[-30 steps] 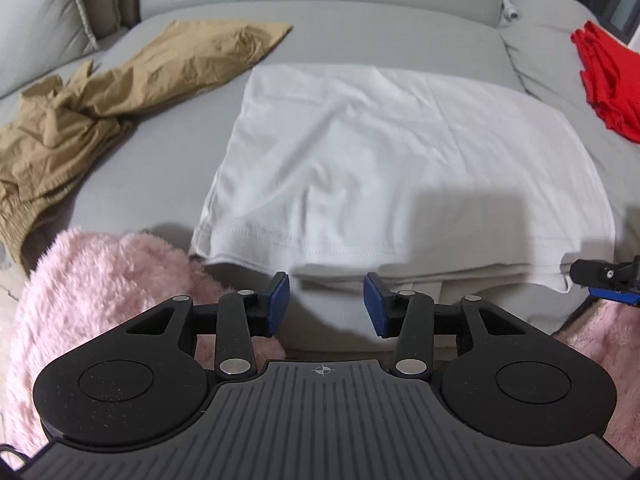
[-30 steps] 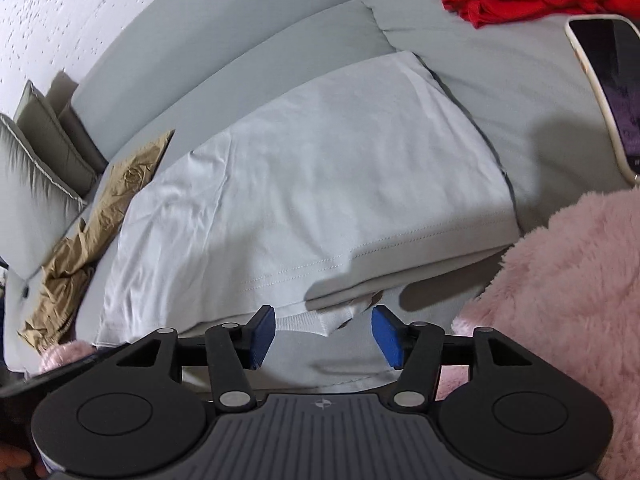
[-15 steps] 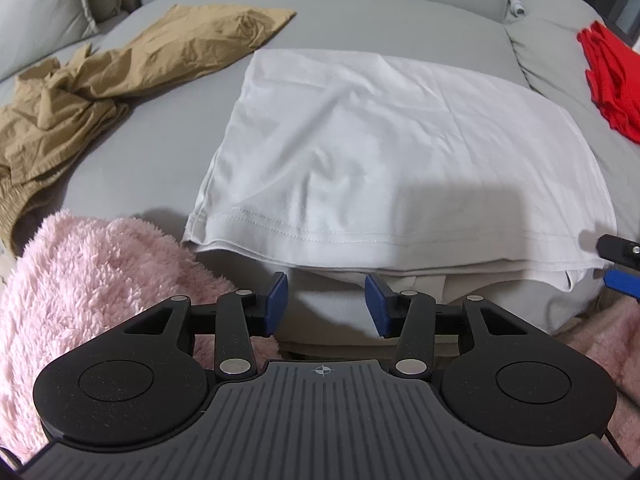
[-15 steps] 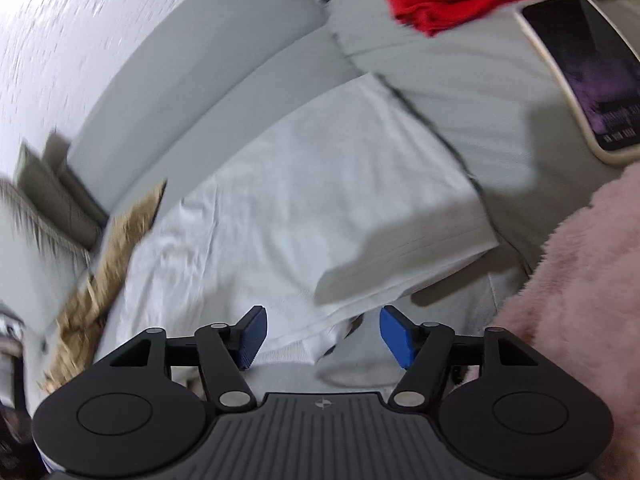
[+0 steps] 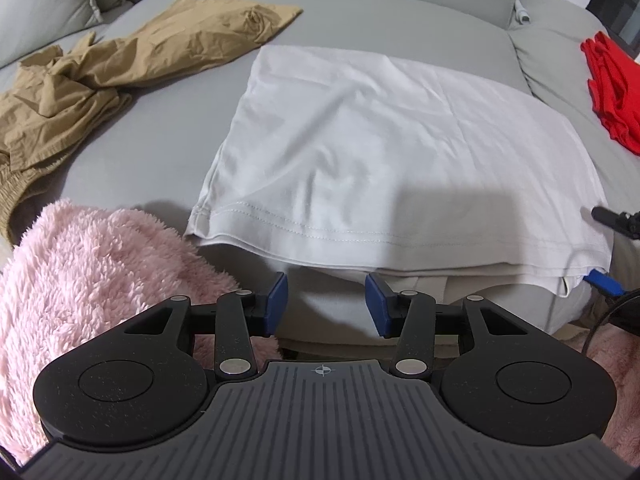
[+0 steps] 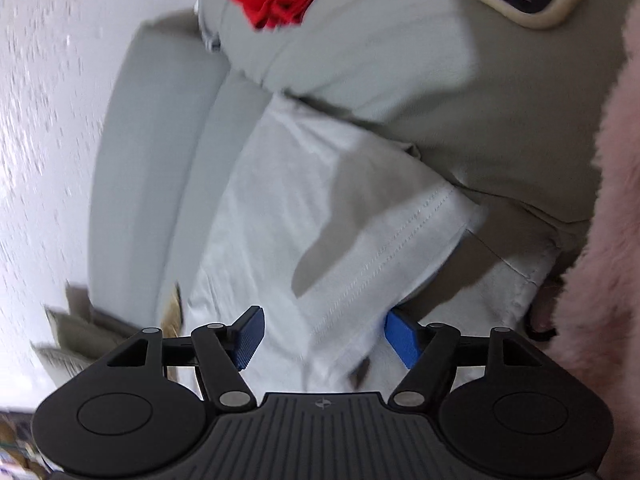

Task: Fold clothes

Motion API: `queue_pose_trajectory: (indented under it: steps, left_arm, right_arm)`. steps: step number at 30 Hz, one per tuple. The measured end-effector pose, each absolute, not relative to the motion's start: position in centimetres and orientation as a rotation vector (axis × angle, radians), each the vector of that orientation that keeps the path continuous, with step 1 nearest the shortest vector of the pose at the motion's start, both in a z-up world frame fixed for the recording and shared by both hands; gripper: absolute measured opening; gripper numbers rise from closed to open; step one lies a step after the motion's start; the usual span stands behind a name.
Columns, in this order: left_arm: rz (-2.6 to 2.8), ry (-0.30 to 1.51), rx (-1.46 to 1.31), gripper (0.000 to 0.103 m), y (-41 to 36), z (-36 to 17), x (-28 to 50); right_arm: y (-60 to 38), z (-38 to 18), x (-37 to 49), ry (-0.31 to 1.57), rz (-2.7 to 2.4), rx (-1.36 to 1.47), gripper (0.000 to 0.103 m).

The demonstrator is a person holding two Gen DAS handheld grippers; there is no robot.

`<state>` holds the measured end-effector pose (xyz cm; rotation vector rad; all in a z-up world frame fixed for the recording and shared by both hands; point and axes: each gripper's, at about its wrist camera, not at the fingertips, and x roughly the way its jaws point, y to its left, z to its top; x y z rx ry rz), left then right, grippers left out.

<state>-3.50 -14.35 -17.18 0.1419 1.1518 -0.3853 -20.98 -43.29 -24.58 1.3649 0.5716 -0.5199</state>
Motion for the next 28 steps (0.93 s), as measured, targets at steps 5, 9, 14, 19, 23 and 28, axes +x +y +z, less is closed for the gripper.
queue_pose_trajectory:
  steps: [5, 9, 14, 19, 23, 28]
  left_arm:
    - [-0.38, 1.155, 0.146, 0.049, -14.4, -17.2, -3.5]
    - [-0.379, 1.156, 0.144, 0.049, -14.2, -17.2, -3.5]
    - [-0.372, 1.162, 0.157, 0.049, -14.5, -17.3, -3.5]
    - [-0.366, 1.168, 0.17, 0.049, -14.7, -17.5, -3.4]
    - [-0.37, 1.179, 0.183, 0.049, -14.7, -17.7, -3.3]
    - [-0.365, 1.185, 0.172, 0.049, -14.6, -17.8, -3.1]
  right_arm:
    - [-43.3, -24.8, -21.0, 0.497, -0.56, 1.357, 0.065]
    - [-44.5, -24.9, -21.3, 0.441, -0.599, 1.299, 0.058]
    - [-46.5, -26.3, -21.1, 0.397, -0.567, 1.317, 0.06]
    - [-47.6, -27.2, -20.6, 0.368, -0.506, 1.326, 0.063]
    - [-48.9, -27.9, -19.8, 0.362, -0.476, 1.309, 0.056]
    - [-49.4, -28.3, -20.0, 0.396, -0.502, 1.278, 0.027]
